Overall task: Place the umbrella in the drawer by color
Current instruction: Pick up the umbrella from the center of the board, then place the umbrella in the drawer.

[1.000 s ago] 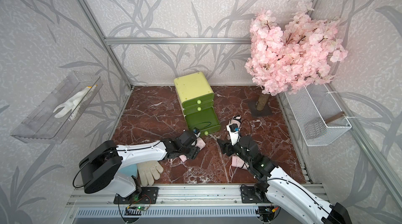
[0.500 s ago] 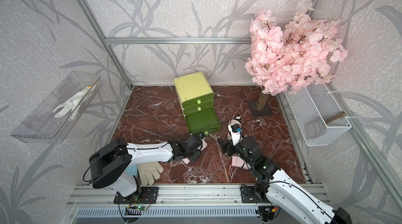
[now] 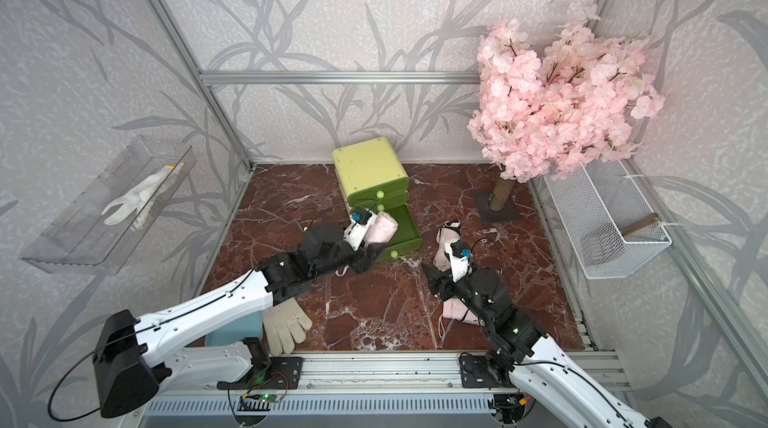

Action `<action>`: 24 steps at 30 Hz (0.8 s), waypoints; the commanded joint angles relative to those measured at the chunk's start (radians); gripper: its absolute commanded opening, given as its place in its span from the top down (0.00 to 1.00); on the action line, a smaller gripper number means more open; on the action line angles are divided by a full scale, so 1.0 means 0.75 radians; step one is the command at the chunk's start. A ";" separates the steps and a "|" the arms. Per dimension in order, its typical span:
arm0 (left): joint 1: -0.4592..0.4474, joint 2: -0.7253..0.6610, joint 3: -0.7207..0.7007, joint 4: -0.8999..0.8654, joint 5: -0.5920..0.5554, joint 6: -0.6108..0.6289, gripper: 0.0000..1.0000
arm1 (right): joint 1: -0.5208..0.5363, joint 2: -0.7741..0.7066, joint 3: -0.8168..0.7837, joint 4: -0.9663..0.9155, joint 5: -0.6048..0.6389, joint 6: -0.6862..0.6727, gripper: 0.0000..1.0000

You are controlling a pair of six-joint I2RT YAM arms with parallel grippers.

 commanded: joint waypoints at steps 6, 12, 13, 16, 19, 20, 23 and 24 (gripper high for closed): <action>0.150 0.396 0.138 0.674 0.628 0.273 0.40 | 0.000 -0.049 -0.025 0.019 0.030 -0.025 0.21; 0.251 0.690 0.316 0.572 0.654 0.447 0.41 | -0.003 -0.055 -0.029 0.030 0.017 -0.032 0.21; 0.271 0.725 0.325 0.571 0.662 0.463 0.41 | -0.003 -0.055 -0.028 0.025 0.015 -0.033 0.21; 0.314 0.788 0.362 0.460 0.665 0.532 0.41 | -0.003 -0.060 -0.034 0.014 0.014 -0.032 0.22; 0.331 0.843 0.407 0.332 0.634 0.628 0.41 | -0.003 -0.061 -0.032 0.012 0.013 -0.031 0.21; 0.332 0.861 0.430 0.268 0.621 0.668 0.41 | -0.002 -0.063 -0.034 0.011 0.012 -0.033 0.22; 0.331 0.921 0.528 0.047 0.576 0.792 0.40 | -0.003 -0.061 -0.030 0.005 0.004 -0.032 0.22; 0.331 0.943 0.564 -0.027 0.542 0.836 0.40 | -0.003 -0.064 -0.029 0.000 0.004 -0.031 0.22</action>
